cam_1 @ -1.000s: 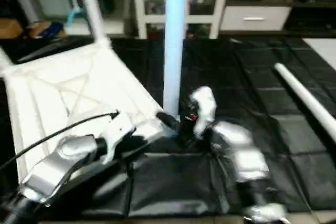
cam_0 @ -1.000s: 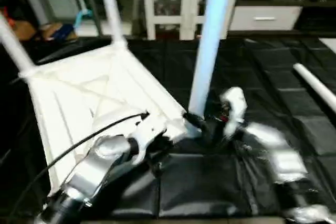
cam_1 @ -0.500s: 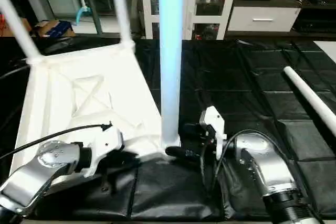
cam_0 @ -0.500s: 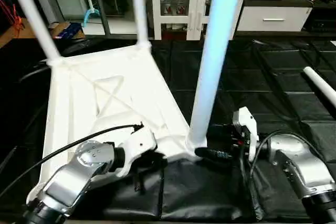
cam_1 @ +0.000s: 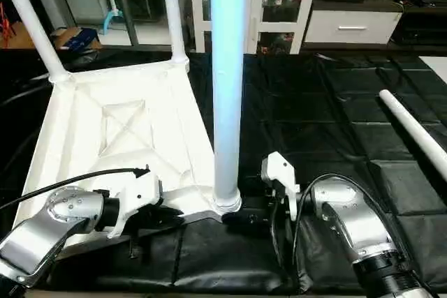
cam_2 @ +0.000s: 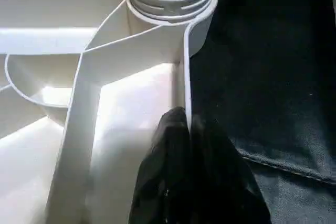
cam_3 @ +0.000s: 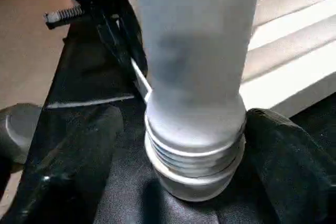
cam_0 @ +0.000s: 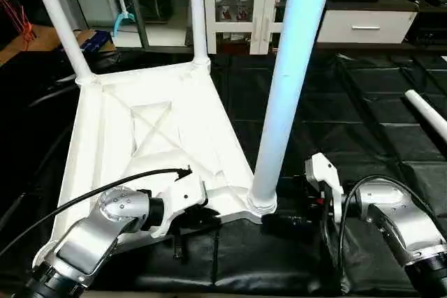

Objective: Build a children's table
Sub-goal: Rotate leg to tighten

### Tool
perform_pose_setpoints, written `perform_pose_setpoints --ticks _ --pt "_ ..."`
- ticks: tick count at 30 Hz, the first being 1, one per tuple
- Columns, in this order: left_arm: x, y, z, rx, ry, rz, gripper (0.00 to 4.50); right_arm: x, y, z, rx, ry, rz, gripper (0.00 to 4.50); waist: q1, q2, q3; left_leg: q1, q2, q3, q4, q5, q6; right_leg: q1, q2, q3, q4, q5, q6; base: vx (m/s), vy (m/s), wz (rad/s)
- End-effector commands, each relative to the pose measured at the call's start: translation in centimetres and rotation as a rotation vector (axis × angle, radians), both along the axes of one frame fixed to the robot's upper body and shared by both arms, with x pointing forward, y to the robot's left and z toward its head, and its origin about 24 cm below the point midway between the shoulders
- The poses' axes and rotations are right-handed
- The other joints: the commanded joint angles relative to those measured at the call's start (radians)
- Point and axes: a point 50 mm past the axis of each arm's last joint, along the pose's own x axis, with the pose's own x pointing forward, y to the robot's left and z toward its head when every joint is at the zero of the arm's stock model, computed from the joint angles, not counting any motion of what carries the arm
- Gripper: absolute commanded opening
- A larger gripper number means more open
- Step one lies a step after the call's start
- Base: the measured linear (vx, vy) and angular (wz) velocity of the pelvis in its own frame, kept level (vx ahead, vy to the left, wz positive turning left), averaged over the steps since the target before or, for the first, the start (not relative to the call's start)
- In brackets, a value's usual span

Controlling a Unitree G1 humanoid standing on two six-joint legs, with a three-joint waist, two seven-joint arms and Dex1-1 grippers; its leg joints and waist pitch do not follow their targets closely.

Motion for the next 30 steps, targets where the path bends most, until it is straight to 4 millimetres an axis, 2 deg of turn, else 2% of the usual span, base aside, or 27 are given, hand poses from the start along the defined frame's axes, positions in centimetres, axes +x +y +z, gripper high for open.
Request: perform_pose_setpoints --ticks 1,2,4,8,13,17,22,26,30 --pt "-1.3 -0.7 -1.2 0.029 0.08 -0.094 0.0 0.1 0.2 0.0 -0.013 -0.007 0.031 3.72 -0.006 -0.005 -0.047 0.029 0.063 -0.032 -0.077 -0.326 0.02 0.02 -0.052 0.043 -0.065 -0.24 -0.221 0.0 0.0 0.0" --pt "-1.3 -0.7 -1.2 0.028 0.082 -0.097 0.0 0.1 0.2 0.0 -0.012 -0.009 0.032 3.5 -0.006 -0.006 -0.047 0.03 0.063 -0.032 -0.077 -0.333 0.019 0.019 -0.052 0.043 -0.066 -0.247 -0.219 0.0 0.0 0.0" --pt "-1.5 -0.8 -1.2 0.027 0.088 -0.108 0.0 0.3 0.3 0.1 -0.01 -0.019 0.032 3.46 -0.005 -0.007 -0.047 0.03 0.063 -0.032 -0.077 -0.341 0.015 0.019 -0.053 0.044 -0.066 -0.258 -0.215 0.0 0.0 0.0" --pt "-1.6 -0.9 -1.3 0.032 0.088 -0.119 0.0 0.5 0.4 0.2 -0.01 -0.033 0.04 3.02 -0.006 -0.008 -0.046 0.031 0.063 -0.032 -0.078 -0.35 0.011 0.017 -0.052 0.044 -0.066 -0.266 -0.211 0.0 0.0 0.0" --pt "-1.5 -0.9 -1.3 0.034 0.083 -0.111 0.0 0.5 0.5 0.1 -0.008 -0.04 0.05 2.71 -0.006 -0.011 -0.045 0.027 0.062 -0.033 -0.076 -0.355 0.012 0.017 -0.054 0.045 -0.066 -0.296 -0.205 0.0 0.0 0.0" --pt "-1.5 -1.0 -1.3 0.034 0.083 -0.111 0.0 0.3 0.6 -0.1 -0.01 -0.04 0.06 2.66 -0.007 -0.009 -0.045 0.028 0.062 -0.034 -0.077 -0.364 0.009 0.016 -0.053 0.045 -0.068 -0.31 -0.199 0.0 0.0 0.0" --pt "-1.5 -1.0 -1.4 0.035 0.085 -0.111 0.0 0.2 0.6 -0.3 -0.013 -0.043 0.066 2.65 -0.007 -0.007 -0.047 0.028 0.062 -0.034 -0.076 -0.353 0.013 0.016 -0.053 0.045 -0.065 -0.284 -0.206 0.0 0.0 0.0" --pt "-1.1 -1.1 -1.4 0.03 0.071 -0.074 0.0 0.8 0.7 -0.5 0.0 -0.06 -0.01 2.65 -0.008 -0.008 -0.046 0.028 0.062 -0.034 -0.076 -0.364 0.012 0.016 -0.053 0.044 -0.067 -0.297 -0.207 0.0 0.0 0.0" --pt "-0.3 -1.2 -1.5 0.025 0.047 -0.005 0.0 1.7 0.9 -1.0 0.019 -0.071 -0.14 2.65 -0.02 -0.01 -0.037 0.03 0.059 -0.038 -0.079 -0.439 -0.014 0.009 -0.055 0.043 -0.078 -0.418 -0.18 0.0 0.0 0.0"
